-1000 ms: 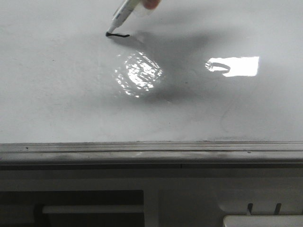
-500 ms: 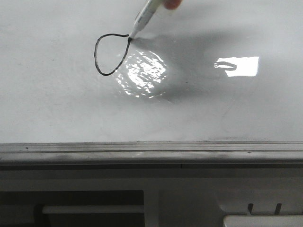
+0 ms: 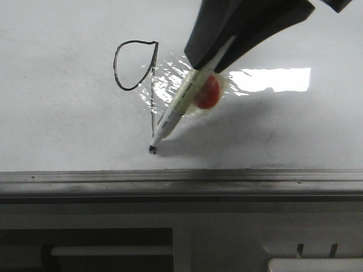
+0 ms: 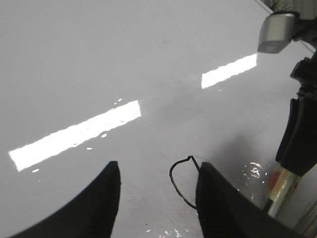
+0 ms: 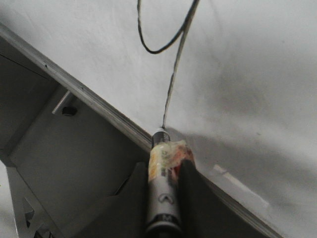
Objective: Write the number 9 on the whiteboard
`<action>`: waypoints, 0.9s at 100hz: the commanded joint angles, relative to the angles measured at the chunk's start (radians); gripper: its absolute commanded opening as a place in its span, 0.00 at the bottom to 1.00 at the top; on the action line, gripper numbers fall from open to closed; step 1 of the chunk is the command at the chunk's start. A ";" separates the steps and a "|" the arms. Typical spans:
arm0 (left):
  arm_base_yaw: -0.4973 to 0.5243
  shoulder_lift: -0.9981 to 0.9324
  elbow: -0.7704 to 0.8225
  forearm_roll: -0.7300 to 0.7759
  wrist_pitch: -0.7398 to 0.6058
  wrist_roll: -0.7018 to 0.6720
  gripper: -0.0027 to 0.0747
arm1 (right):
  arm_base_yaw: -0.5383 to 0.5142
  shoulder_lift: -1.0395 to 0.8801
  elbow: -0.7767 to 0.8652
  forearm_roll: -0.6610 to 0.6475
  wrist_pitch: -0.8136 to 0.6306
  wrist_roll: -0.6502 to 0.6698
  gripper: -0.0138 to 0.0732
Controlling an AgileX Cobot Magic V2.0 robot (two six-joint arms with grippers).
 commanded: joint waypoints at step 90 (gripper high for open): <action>-0.264 0.447 -0.025 0.103 -0.223 -0.063 0.46 | 0.153 -0.066 -0.056 0.156 -0.045 -0.003 0.10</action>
